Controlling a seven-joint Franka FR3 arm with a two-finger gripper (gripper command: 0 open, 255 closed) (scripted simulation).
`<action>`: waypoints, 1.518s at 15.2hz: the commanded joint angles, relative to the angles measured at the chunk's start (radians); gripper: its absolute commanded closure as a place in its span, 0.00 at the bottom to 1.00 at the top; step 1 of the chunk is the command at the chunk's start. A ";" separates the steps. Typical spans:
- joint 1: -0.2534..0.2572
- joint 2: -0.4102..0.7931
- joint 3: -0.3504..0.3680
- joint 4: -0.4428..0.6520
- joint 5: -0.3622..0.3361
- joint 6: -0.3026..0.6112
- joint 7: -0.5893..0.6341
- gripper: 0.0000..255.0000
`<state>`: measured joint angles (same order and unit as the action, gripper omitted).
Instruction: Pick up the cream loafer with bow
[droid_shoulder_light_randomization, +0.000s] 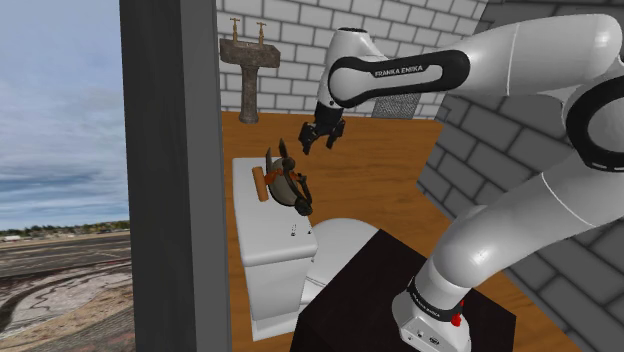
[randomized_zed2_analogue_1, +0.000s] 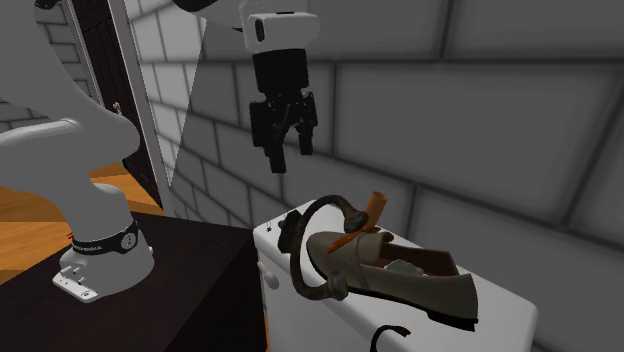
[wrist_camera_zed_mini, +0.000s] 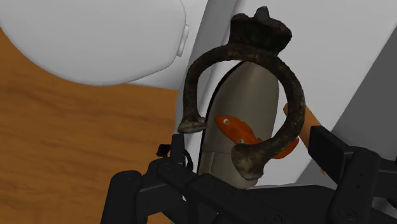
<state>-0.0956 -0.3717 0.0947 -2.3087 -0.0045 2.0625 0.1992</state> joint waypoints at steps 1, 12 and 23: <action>-0.014 0.074 0.005 0.039 -0.020 0.045 0.029 0.00; -0.057 0.474 0.004 0.330 -0.161 0.192 0.211 0.00; -0.055 0.660 -0.022 0.446 -0.222 0.276 0.287 0.00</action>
<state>-0.1512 0.2805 0.0731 -1.8621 -0.2239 2.3288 0.4830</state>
